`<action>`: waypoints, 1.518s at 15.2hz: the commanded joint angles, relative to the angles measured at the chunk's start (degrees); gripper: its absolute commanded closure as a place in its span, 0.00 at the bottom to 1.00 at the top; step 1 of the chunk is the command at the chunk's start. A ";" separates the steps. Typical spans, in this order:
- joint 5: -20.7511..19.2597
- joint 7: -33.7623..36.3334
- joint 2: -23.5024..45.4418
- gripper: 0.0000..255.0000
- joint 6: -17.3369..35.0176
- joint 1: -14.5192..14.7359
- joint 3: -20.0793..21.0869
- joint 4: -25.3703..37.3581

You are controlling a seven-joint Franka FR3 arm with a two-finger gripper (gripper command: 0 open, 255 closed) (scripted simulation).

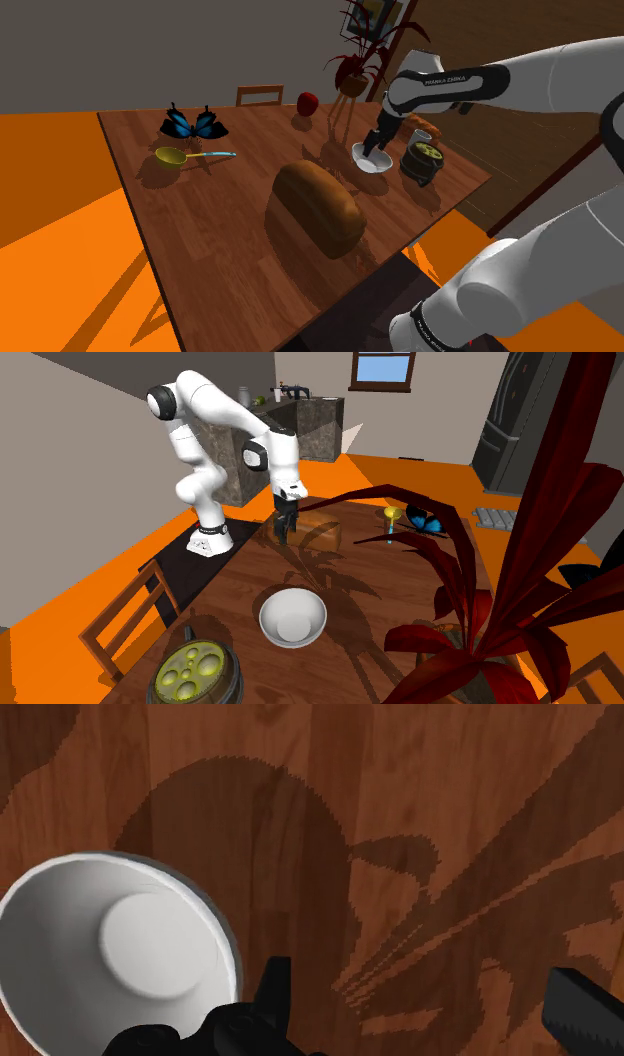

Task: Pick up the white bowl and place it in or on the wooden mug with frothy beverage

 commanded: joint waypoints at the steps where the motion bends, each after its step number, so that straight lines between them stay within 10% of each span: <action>1: 1.04 -2.28 4.16 0.00 2.47 -0.32 -1.20 2.05; 10: 9.29 -13.17 23.74 0.00 9.16 -4.08 -3.26 15.59; 23: 11.26 -14.54 27.98 0.00 13.93 -5.17 -2.53 14.86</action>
